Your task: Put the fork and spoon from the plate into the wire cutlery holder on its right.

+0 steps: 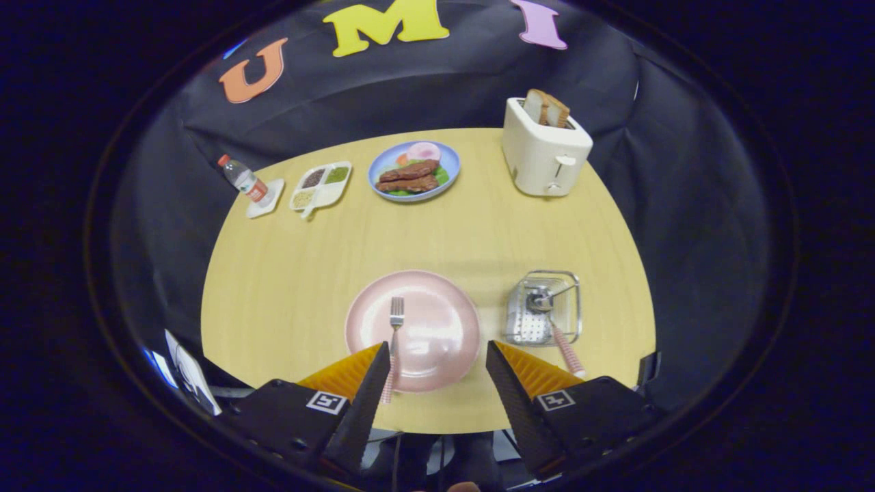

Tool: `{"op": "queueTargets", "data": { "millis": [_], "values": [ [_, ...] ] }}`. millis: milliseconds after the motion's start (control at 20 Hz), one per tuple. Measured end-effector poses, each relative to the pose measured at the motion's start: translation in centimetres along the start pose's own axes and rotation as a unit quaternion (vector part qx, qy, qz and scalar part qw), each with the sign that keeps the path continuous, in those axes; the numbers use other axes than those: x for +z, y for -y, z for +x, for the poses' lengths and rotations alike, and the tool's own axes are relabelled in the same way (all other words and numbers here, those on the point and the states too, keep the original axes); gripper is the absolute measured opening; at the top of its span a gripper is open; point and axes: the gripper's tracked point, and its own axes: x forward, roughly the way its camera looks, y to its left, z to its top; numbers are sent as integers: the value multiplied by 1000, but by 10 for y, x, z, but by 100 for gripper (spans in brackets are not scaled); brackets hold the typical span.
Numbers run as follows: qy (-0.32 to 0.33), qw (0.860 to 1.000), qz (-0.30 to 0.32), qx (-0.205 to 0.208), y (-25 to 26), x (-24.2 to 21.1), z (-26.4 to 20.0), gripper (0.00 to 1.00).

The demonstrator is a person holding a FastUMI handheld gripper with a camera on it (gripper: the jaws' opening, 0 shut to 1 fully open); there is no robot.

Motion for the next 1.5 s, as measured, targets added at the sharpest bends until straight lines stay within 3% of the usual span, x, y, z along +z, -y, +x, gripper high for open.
{"op": "queueTargets", "data": {
  "millis": [200, 500, 650, 800, 850, 1000, 1100, 1250, 1500],
  "values": [
    [-29, 999, 34, 18, -33, -38, 44, 85],
    [-13, 999, 50, -9, -38, -61, 84, 85],
    [10, 998, 57, -24, -35, -66, 94, 70],
    [16, 997, 70, -41, -31, -76, 103, 69],
    [15, 996, 74, -43, -30, -80, 107, 57],
    [8, 995, 87, -39, -31, -89, 112, 58],
    [0, 994, 92, -60, -22, -91, 116, 38],
    [-4, 995, 85, -59, -20, -86, 110, 7],
    [-5, 995, 98, -16, -15, -61, 58, 7]
  ]
}}
